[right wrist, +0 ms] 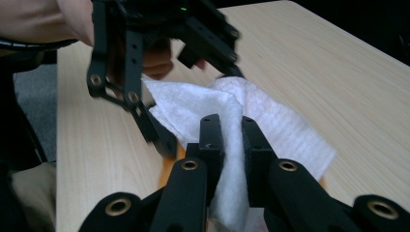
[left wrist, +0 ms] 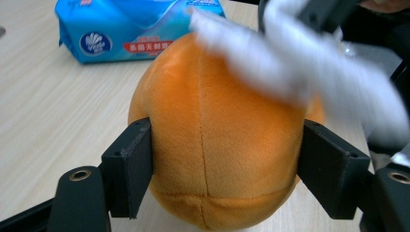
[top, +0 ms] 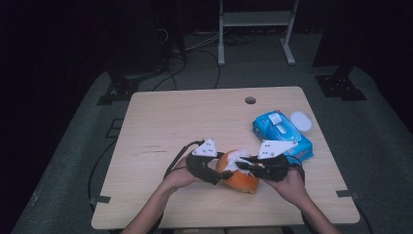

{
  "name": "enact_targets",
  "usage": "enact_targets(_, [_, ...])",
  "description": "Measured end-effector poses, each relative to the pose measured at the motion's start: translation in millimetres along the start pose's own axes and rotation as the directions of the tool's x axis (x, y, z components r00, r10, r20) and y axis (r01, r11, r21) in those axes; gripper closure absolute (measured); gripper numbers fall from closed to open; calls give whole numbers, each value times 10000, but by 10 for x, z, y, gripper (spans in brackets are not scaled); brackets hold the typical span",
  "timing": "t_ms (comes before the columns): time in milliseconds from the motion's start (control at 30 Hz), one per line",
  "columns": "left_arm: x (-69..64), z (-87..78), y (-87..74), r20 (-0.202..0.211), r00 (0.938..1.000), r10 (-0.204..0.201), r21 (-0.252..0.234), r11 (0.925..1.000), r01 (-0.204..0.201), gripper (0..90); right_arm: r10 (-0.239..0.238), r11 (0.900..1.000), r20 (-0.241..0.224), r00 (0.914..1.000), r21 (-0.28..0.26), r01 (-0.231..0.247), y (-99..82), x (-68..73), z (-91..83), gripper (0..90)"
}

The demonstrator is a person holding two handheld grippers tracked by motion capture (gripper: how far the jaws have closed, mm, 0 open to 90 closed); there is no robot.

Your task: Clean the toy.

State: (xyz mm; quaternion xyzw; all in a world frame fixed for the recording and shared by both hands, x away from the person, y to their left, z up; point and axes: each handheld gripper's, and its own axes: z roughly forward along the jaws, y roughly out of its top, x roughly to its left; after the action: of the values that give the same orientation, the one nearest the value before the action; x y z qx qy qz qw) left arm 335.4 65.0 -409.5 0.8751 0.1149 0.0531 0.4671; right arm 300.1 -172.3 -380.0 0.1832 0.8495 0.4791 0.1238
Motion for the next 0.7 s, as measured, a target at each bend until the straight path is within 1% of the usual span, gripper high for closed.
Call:
enact_targets(67, [-51, 21, 43, -116, 9994, 318, 136, 9994, -317, 272, -256, 9996, -127, 9996, 75, 257, 63, 54, 65, 815])
enact_targets(100, [-82, 29, 65, -191, 9983, 558, 246, 9982, -553, 272, -276, 9996, -189, 9994, 100, 278, 82, 66, 88, 814])
enact_targets(167, [-92, 28, 66, -268, 9977, 624, 305, 9976, -616, 273, -395, 9990, -254, 9989, 197, 400, 130, 66, 138, 815])
enact_targets(233, [-73, 23, 47, -247, 9985, 492, 210, 9986, -487, 273, -341, 9990, -224, 9992, 269, 347, 140, 37, 134, 815])
enact_targets(333, [-67, 30, 28, -187, 9983, 556, 214, 9982, -551, 273, -270, 9993, 143, 9995, 252, 267, 121, -31, 72, 815])
enact_targets(433, [-68, 33, 15, -98, 9983, 568, 185, 9982, -566, 263, 18, 9998, 328, 9995, 203, -25, 55, -117, -9, 815])
enact_targets(500, [-50, 40, 5, -22, 9992, 408, 105, 9991, -408, 228, 171, 9996, 372, 9992, 206, -179, 4, -158, -50, 815])
enact_targets(567, [-13, 48, -9, 42, 10000, -63, 16, 10000, 63, 166, 240, 9994, 428, 9988, 235, -250, -40, -177, -78, 815])
enact_targets(600, [9, 53, -17, 48, 9996, -295, 69, 9995, 294, 132, 305, 9993, 443, 9986, 213, -315, -58, -181, -90, 815])
enact_targets(633, [22, 59, -29, 114, 9987, -492, 47, 9988, 491, 123, 375, 9991, 434, 9984, 195, -384, -70, -184, -102, 815])
enact_targets(667, [28, 64, -41, 252, 9982, -550, -27, 9985, 551, 139, 416, 9989, 424, 9982, 197, -425, -76, -188, -112, 815])
enact_targets(700, [16, 64, -46, 261, 9990, -369, -80, 9993, 371, 179, 443, 9988, 407, 9982, 200, -452, -77, -190, -117, 815])
